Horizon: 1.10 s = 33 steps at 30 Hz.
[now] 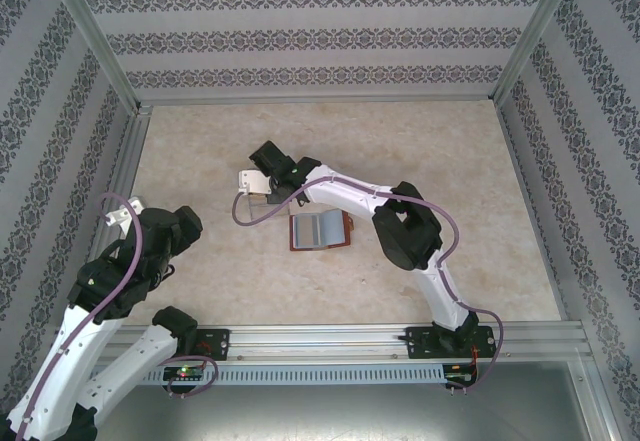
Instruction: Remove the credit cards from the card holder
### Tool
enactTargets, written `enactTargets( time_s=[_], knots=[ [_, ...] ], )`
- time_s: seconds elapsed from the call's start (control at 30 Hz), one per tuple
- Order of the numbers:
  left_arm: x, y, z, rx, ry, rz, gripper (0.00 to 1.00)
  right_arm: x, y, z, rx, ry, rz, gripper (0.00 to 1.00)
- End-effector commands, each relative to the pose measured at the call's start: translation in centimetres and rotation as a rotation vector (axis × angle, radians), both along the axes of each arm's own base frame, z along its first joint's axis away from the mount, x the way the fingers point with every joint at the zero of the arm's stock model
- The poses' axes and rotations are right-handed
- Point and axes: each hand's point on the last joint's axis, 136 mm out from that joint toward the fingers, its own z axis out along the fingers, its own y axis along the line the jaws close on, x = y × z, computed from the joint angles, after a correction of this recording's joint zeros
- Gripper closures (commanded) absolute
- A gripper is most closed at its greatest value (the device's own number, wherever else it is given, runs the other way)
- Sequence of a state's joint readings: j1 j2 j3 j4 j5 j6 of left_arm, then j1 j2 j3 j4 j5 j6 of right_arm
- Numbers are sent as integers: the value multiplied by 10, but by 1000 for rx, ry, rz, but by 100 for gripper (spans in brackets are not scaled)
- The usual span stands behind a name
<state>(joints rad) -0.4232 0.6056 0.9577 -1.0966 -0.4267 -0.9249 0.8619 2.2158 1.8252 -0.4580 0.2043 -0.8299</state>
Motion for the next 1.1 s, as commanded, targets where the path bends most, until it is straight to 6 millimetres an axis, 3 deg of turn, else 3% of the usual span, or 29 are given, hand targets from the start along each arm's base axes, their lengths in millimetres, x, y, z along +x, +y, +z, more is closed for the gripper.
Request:
enactTargets(
  time_s=[0.0,0.2,0.4,0.57,0.7,0.87,1.07],
  knots=[
    [-5,5,-5,9,19,14,0,5,9,4,28,-23,-31,72],
    [-5,3,-6,5,20,1,0,11,9,12,55,-41,-73,72],
    [3,-8,-5,-17,4,-51,0,11,6,51,173,-35,-149,67],
    [18,-32,-4,-68,-8,-146,0,-5,-8,84,309,13,-229,64],
    [36,-61,-7,-132,-6,-254,4,-22,-32,100,432,96,-360,60],
    [57,-103,-24,-242,56,-379,10,-46,-74,98,559,243,-573,55],
    [76,-145,-55,-352,147,-465,23,-84,-119,63,604,389,-772,57]
  ],
)
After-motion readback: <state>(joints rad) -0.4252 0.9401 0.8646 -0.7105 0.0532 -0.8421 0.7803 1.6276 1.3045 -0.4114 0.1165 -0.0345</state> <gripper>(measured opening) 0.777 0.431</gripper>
